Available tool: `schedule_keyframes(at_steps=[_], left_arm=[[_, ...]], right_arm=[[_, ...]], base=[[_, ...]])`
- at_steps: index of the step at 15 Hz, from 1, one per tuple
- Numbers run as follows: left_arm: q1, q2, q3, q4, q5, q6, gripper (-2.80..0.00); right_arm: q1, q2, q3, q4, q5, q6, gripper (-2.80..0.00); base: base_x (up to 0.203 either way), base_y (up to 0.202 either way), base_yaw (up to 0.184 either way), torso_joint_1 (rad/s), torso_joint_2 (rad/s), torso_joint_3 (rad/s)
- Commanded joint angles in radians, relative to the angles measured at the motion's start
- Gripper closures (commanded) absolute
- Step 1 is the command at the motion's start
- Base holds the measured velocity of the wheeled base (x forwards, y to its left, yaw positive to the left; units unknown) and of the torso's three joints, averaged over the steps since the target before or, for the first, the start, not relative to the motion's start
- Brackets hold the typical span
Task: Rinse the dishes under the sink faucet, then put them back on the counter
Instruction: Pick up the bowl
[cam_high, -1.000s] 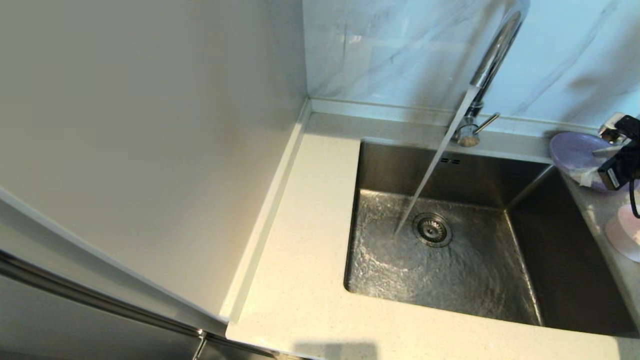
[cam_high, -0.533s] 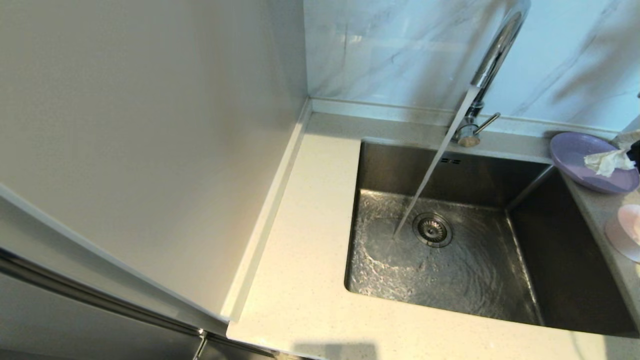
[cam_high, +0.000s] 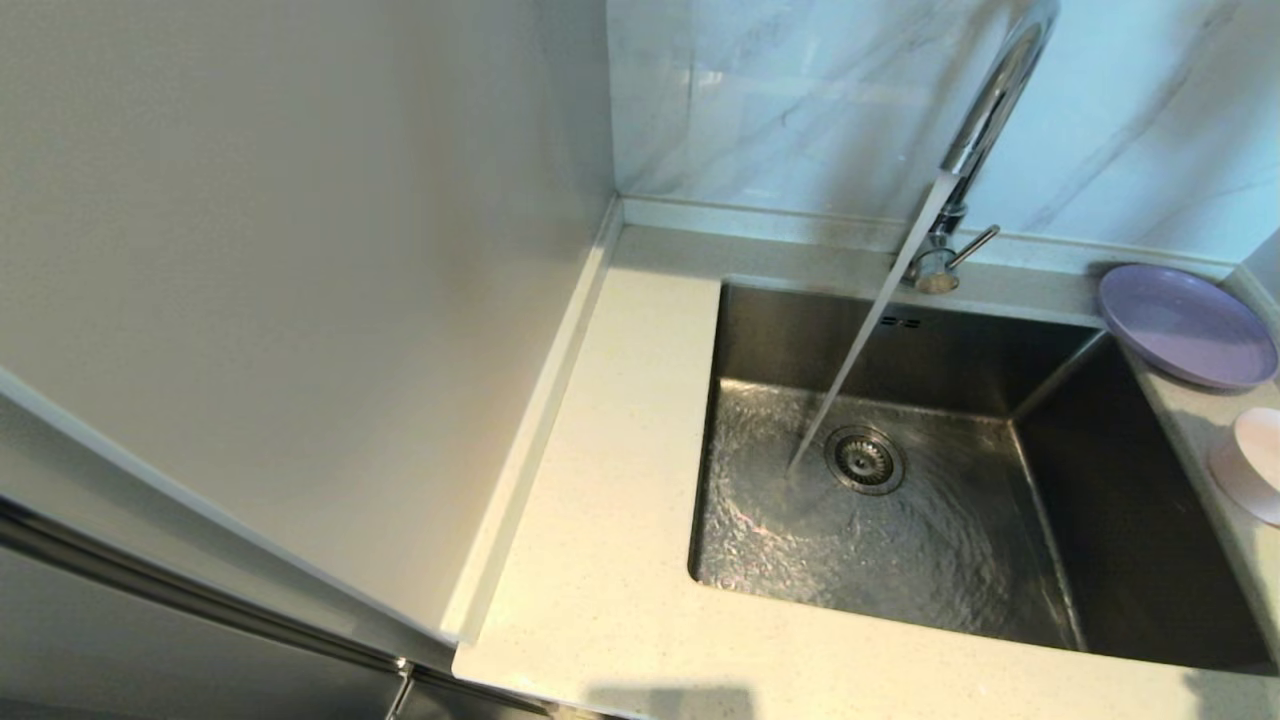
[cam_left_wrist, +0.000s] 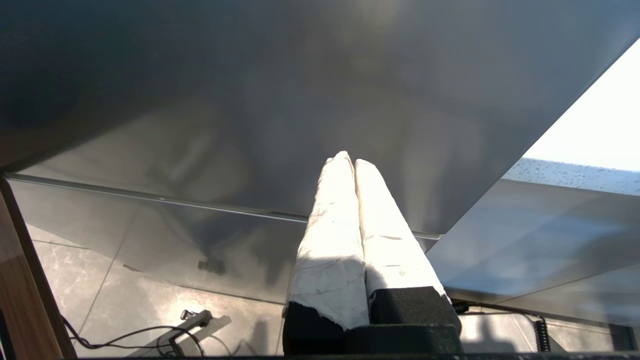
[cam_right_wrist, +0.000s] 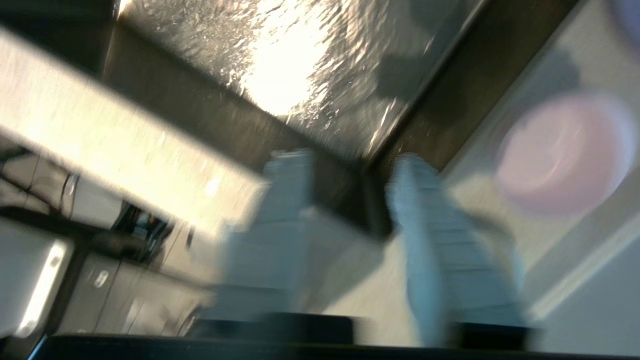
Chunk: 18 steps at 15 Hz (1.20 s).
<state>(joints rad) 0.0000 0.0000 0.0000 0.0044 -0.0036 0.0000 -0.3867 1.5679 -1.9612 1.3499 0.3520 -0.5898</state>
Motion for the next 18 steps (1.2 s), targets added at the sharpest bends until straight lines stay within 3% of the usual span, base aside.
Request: schedule_keyframes(at_steps=[1,4,6,9,12,15,16,18], left_arm=[[0.0,0.0,0.0,0.0,0.0,0.0,0.0],[0.0,0.0,0.0,0.0,0.001,0.0,0.0],[0.0,0.0,0.0,0.0,-0.001,0.0,0.0],[0.0,0.0,0.0,0.0,0.001,0.0,0.0],[0.0,0.0,0.0,0.0,0.001,0.0,0.0],[0.0,0.0,0.0,0.0,0.001,0.0,0.0],[0.0,0.0,0.0,0.0,0.001,0.0,0.0],[0.0,0.0,0.0,0.0,0.001,0.0,0.0]], right_arm=[[0.017,-0.073,-0.007,0.127,-0.034,0.001,0.0],[0.016,-0.084,-0.009,0.18,-0.091,0.098,0.0],[0.018,-0.067,-0.008,0.143,-0.253,0.173,0.0],[0.085,0.011,0.058,-0.078,-0.497,0.441,0.0],[0.094,0.049,0.214,-0.301,-0.537,0.48,0.0],[0.064,0.077,0.327,-0.455,-0.545,0.454,0.0],[0.061,0.085,0.329,-0.459,-0.545,0.451,-2.8],[0.051,0.115,0.32,-0.462,-0.545,0.435,-2.8]], base=[[0.0,0.0,0.0,0.0,0.0,0.0],[0.0,0.0,0.0,0.0,0.0,0.0],[0.0,0.0,0.0,0.0,0.0,0.0],[0.0,0.0,0.0,0.0,0.0,0.0],[0.0,0.0,0.0,0.0,0.0,0.0],[0.0,0.0,0.0,0.0,0.0,0.0],[0.0,0.0,0.0,0.0,0.0,0.0],[0.0,0.0,0.0,0.0,0.0,0.0]])
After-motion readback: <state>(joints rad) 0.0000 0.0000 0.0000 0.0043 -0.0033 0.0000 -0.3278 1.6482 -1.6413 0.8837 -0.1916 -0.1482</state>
